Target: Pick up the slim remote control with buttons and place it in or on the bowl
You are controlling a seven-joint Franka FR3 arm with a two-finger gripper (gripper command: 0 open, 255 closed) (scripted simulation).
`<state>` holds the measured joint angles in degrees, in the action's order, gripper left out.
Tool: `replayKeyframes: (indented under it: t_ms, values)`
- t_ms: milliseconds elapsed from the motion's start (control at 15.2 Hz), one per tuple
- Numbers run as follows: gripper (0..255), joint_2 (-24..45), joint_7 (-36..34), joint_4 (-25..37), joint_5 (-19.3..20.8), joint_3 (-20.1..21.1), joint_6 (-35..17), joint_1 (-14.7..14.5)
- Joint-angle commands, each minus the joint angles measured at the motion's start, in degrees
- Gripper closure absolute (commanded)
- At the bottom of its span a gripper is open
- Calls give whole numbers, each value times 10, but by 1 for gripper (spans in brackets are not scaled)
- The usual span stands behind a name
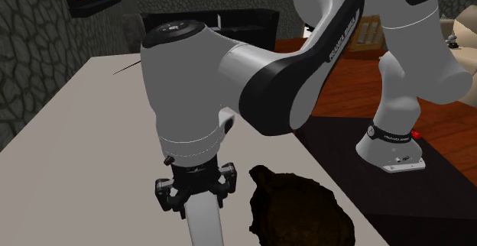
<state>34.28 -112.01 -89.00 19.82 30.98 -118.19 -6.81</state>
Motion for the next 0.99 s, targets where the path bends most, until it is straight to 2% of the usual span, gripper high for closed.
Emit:
replayKeyframes:
  t_ms: [0, 924]
  values:
    - [255, -8, 3, 4, -5, 3, 11, 2]
    - [255, -41, 19, 64, -27, 16, 100, 3]
